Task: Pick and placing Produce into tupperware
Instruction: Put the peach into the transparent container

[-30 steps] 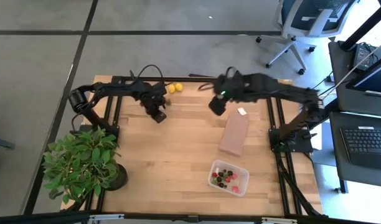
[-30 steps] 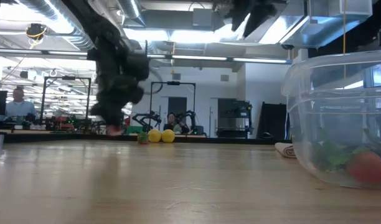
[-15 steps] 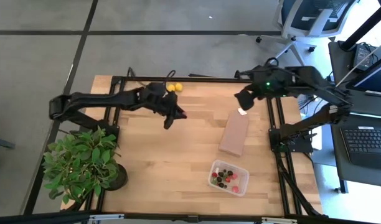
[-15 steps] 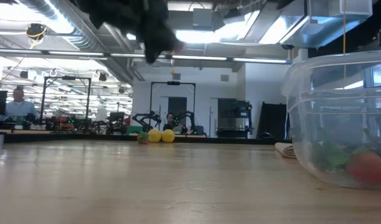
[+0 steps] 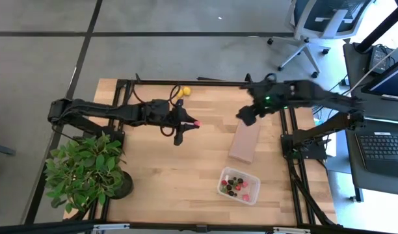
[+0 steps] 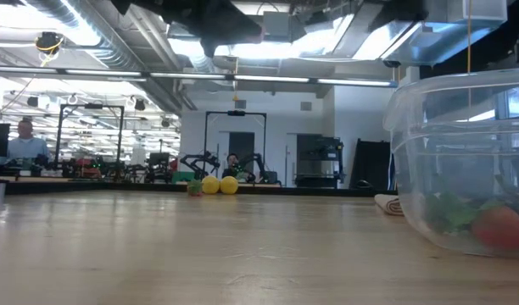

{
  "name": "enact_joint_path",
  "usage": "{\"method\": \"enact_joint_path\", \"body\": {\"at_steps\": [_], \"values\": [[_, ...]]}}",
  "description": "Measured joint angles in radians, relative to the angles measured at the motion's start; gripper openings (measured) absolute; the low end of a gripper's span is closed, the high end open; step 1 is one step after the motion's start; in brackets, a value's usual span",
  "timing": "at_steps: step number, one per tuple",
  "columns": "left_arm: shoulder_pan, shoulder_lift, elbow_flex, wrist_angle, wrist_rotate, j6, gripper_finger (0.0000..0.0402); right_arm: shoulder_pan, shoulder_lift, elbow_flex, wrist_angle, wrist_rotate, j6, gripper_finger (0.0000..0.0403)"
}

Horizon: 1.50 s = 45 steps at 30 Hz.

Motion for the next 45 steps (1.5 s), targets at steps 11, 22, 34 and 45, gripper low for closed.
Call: {"method": "enact_joint_path", "body": {"at_steps": [11,22,34,45], "values": [[-0.022,0.0,0.0,0.001,-0.032,0.013,0.0066,-0.001,-0.011,-0.378,0.883,-0.222,-0.08,0.0301],[-0.022,0.0,0.0,0.005,-0.032,0.064,0.0081,0.015,0.031,-0.57,1.207,-0.127,0.088,0.0301],[-0.021,0.001,0.0,0.01,-0.082,0.115,0.0078,0.015,0.188,-0.54,1.333,-0.153,0.13,0.0301],[-0.021,0.001,0.0,0.01,-0.111,0.125,0.0072,0.015,0.201,-0.522,1.37,-0.189,0.131,0.0299]]}}
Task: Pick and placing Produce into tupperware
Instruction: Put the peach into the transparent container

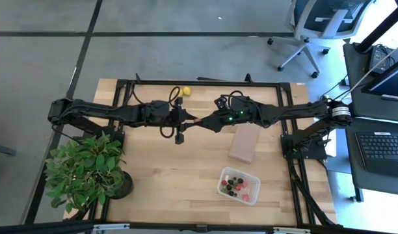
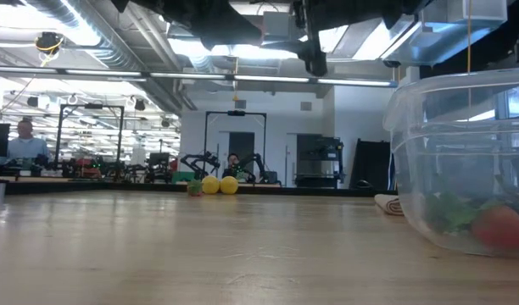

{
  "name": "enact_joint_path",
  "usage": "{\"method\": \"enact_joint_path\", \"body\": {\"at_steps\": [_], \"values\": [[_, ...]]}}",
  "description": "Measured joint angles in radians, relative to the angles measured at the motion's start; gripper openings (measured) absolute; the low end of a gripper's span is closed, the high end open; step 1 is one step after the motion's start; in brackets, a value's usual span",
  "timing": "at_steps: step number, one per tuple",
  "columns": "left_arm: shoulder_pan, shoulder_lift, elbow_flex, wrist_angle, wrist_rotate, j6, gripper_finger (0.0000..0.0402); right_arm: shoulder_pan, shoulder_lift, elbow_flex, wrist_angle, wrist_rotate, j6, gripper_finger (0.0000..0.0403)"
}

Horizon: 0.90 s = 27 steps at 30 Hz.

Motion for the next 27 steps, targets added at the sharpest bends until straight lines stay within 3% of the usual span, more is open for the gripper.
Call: {"method": "enact_joint_path", "body": {"at_steps": [5,18,27], "values": [[0.0,0.0,0.0,0.016,0.0,0.016,0.0077,0.0,0.008,0.0,0.011,0.0,0.0,0.0271],[0.0,0.0,-0.001,0.051,-0.004,0.023,0.0081,0.0,0.013,0.001,0.016,-0.012,-0.028,0.0142],[0.0,-0.001,-0.001,0.037,0.01,0.011,0.0089,0.0,0.013,0.0,0.016,-0.012,-0.054,0.0121]]}}
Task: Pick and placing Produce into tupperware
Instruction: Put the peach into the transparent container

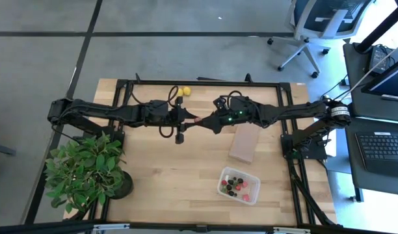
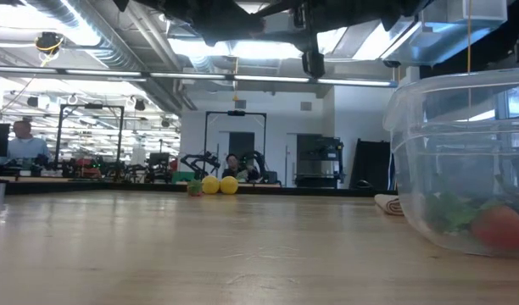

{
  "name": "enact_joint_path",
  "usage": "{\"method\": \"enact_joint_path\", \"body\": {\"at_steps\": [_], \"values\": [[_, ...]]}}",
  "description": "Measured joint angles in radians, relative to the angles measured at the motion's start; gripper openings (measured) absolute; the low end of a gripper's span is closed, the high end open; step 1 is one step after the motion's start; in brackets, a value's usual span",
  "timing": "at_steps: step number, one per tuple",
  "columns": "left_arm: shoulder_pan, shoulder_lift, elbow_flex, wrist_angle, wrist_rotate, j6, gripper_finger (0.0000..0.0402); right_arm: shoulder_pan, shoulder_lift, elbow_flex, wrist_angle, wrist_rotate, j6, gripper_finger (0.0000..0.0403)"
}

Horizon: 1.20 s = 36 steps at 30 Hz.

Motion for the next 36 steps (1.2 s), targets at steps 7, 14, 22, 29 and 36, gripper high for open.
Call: {"method": "enact_joint_path", "body": {"at_steps": [7,14,22,29,36], "values": [[-0.017,0.0,0.0,-0.008,-0.006,0.002,0.0085,0.001,0.001,-0.002,0.01,0.002,-0.001,0.0122],[-0.036,-0.001,0.001,-0.014,-0.021,0.004,0.0073,0.001,0.001,-0.002,0.013,-0.004,0.003,0.0123],[-0.039,-0.001,0.001,-0.015,-0.046,0.0,0.0086,0.0,0.001,-0.002,0.018,0.001,0.002,0.0123],[-0.039,0.0,0.001,-0.017,-0.053,0.0,0.0071,0.0,0.001,-0.002,0.018,0.004,0.002,0.0123],[-0.039,0.0,0.001,-0.017,-0.052,-0.003,0.0085,-0.001,0.001,-0.002,0.019,-0.011,-0.013,0.0135]]}}
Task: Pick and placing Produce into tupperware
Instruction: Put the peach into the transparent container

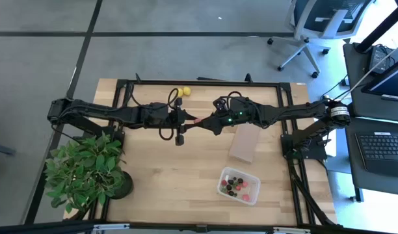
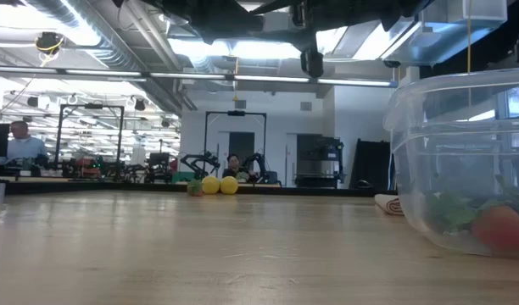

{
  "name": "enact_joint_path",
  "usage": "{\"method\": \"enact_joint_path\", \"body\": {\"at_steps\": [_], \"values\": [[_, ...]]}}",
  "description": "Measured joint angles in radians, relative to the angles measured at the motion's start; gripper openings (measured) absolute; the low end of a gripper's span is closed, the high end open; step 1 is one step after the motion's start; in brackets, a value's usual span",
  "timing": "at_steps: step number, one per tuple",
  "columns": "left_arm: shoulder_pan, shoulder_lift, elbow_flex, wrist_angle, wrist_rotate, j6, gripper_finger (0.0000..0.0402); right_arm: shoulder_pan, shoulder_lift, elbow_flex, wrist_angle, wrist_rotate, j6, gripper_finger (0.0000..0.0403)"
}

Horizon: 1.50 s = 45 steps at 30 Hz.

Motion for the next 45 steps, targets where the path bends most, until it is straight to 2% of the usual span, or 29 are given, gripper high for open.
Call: {"method": "enact_joint_path", "body": {"at_steps": [11,20,30,39,43,45], "values": [[0.001,0.002,0.0,-0.002,-0.005,0.0,0.0072,-0.001,0.0,0.0,0.003,0.011,-0.001,0.0185],[0.001,0.002,0.0,-0.002,-0.005,-0.001,0.0088,-0.006,0.0,0.0,0.004,0.028,0.016,0.0186],[0.001,0.002,0.0,-0.002,-0.01,-0.001,0.0071,-0.007,0.0,0.0,0.002,0.063,0.016,0.0186],[0.001,0.002,0.0,-0.002,-0.017,-0.03,0.009,-0.013,0.0,0.001,0.001,0.085,0.042,0.0186],[-0.007,0.006,-0.005,-0.026,-0.004,-0.024,0.0088,-0.021,-0.006,0.007,0.025,0.185,0.064,0.0186],[-0.01,0.004,-0.004,-0.011,-0.022,-0.004,0.0083,-0.024,-0.005,0.007,0.025,0.2,0.067,0.0186]]}}
